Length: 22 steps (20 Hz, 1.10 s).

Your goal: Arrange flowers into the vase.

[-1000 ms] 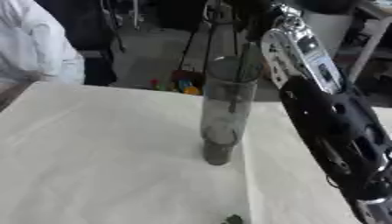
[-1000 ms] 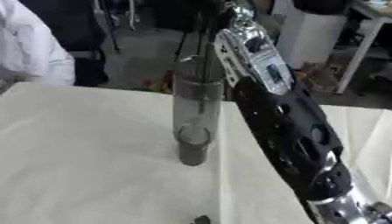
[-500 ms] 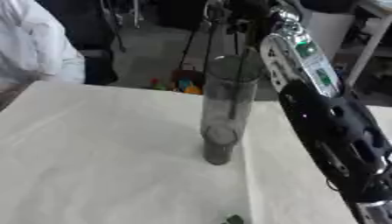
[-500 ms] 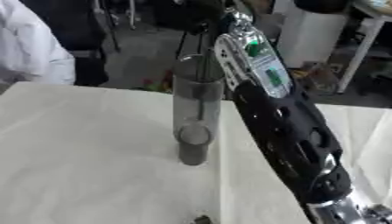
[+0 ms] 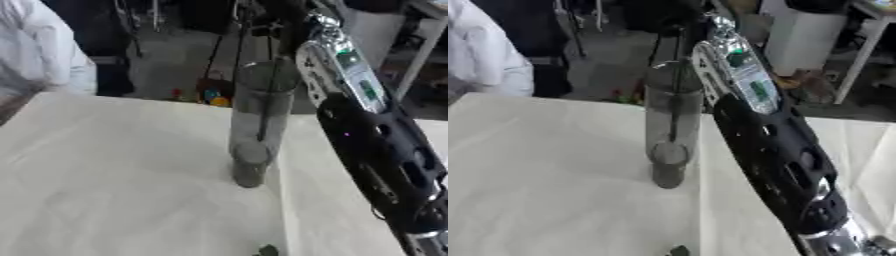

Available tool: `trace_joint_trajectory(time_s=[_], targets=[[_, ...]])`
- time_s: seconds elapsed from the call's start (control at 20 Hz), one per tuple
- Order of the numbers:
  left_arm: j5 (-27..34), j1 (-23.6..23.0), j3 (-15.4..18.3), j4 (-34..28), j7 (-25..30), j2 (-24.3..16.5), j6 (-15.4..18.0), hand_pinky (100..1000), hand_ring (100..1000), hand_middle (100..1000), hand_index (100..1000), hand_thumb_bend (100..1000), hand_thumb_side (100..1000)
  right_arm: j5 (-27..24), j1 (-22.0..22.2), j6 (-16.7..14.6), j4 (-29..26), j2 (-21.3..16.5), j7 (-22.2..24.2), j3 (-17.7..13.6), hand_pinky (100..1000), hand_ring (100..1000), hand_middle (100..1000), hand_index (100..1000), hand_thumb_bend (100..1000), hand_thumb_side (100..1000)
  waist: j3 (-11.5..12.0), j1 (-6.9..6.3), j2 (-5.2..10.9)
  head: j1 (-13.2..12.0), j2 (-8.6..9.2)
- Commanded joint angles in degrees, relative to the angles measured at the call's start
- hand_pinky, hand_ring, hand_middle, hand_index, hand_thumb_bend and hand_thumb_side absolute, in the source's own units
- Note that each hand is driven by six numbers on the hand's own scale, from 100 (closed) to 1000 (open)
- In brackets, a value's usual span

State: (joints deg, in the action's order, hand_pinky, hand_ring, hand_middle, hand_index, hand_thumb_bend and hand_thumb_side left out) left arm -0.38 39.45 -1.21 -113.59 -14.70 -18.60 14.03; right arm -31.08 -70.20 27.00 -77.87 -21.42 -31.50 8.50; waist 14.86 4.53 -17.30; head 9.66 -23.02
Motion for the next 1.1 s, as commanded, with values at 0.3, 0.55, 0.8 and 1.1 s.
trace_joint_trajectory(time_s=[0.3,0.55,0.8,1.1], targets=[[0.26,0.99,-0.23,-1.0,0.16,-0.19,-0.1,901,995,908,1000,168,1000,2.52,-0.75,-0.83,-0.48,-1.25,1.7,-0.15,509,424,100,100,505,475,-0.3,-0.45,1.12,-0.31,0.85],[0.31,0.96,-0.24,-1.0,0.09,-0.16,-0.11,901,995,909,1000,167,1000,4.36,-0.6,-0.71,-0.37,-1.57,2.4,-0.02,518,437,212,100,504,483,-0.42,-0.47,1.16,-0.45,0.86],[0.37,0.89,-0.28,-1.0,0.08,-0.12,-0.15,902,995,909,1000,164,1000,5.81,-0.45,-0.6,-0.51,-1.98,3.67,0.28,566,465,306,100,507,490,-0.59,-0.53,1.11,-0.51,0.9],[0.45,0.89,-0.29,-1.0,0.07,-0.09,-0.16,903,996,909,1000,162,1000,7.31,-0.17,-0.56,-0.56,-2.22,6.34,0.43,708,503,329,100,513,499,-0.65,-0.66,1.06,-0.6,1.02]])
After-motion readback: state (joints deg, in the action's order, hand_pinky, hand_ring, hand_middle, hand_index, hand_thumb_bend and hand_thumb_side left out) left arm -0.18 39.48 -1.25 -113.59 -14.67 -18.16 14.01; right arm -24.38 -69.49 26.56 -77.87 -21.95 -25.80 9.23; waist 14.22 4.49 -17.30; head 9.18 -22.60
